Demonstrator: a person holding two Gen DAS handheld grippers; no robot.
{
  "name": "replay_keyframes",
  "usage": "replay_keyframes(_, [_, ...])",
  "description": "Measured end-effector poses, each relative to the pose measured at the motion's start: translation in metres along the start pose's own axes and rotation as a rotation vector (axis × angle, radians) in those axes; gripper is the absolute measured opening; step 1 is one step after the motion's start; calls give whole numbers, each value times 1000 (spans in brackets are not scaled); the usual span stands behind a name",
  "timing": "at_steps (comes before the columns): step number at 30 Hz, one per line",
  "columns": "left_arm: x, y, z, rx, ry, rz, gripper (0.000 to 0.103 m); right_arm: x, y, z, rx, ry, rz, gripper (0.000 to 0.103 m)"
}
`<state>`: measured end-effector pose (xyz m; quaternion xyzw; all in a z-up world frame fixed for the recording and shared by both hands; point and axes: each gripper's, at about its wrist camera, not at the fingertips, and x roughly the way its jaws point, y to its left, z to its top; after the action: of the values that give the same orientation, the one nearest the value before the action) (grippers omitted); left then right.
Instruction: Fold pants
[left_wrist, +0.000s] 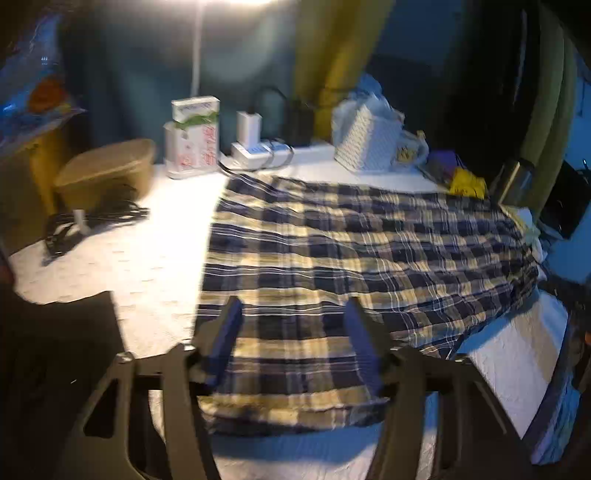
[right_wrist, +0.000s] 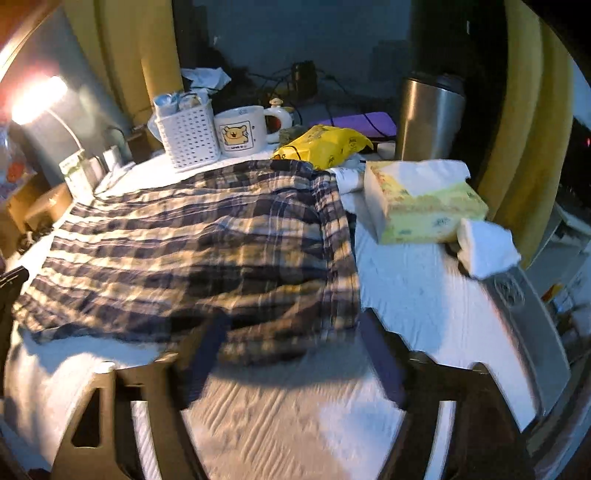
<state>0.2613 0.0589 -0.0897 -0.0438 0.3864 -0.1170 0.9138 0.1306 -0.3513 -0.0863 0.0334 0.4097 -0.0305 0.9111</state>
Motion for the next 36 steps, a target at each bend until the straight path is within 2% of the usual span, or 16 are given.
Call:
replay_keyframes(1, [-6, 3, -2, -9, -13, 9, 62, -1, 0, -4, 6, 4, 14, 94])
replay_keyframes(7, [-24, 14, -9, -20, -37, 61, 62, 13, 0, -21, 78, 67, 93, 94])
replay_keyframes(10, [-30, 19, -13, -35, -44, 91, 62, 24, 3, -22, 111, 72, 124, 94])
replay_keyframes(20, [-28, 34, -20, -114, -22, 162, 62, 54, 3, 7, 144, 46, 132, 94])
replay_keyframes(29, [-25, 26, -16, -127, -4, 194, 62, 80, -7, 32, 330, 10, 271, 93])
replay_keyframes(30, [-25, 24, -15, -123, -2, 196, 62, 83, -7, 34, 340, 5, 285, 85])
replay_keyframes(31, [-25, 23, -14, -120, 0, 197, 62, 86, -6, 34, 339, 2, 279, 69])
replay_keyframes(32, [-25, 21, -13, -116, 0, 199, 62, 88, -6, 35, 338, 3, 268, 60])
replay_keyframes(33, [-24, 19, -11, -113, -1, 200, 62, 91, -6, 36, 340, 9, 269, 44])
replay_keyframes(36, [-24, 12, -7, -100, -4, 202, 62, 91, -8, 38, 325, -1, 282, 19])
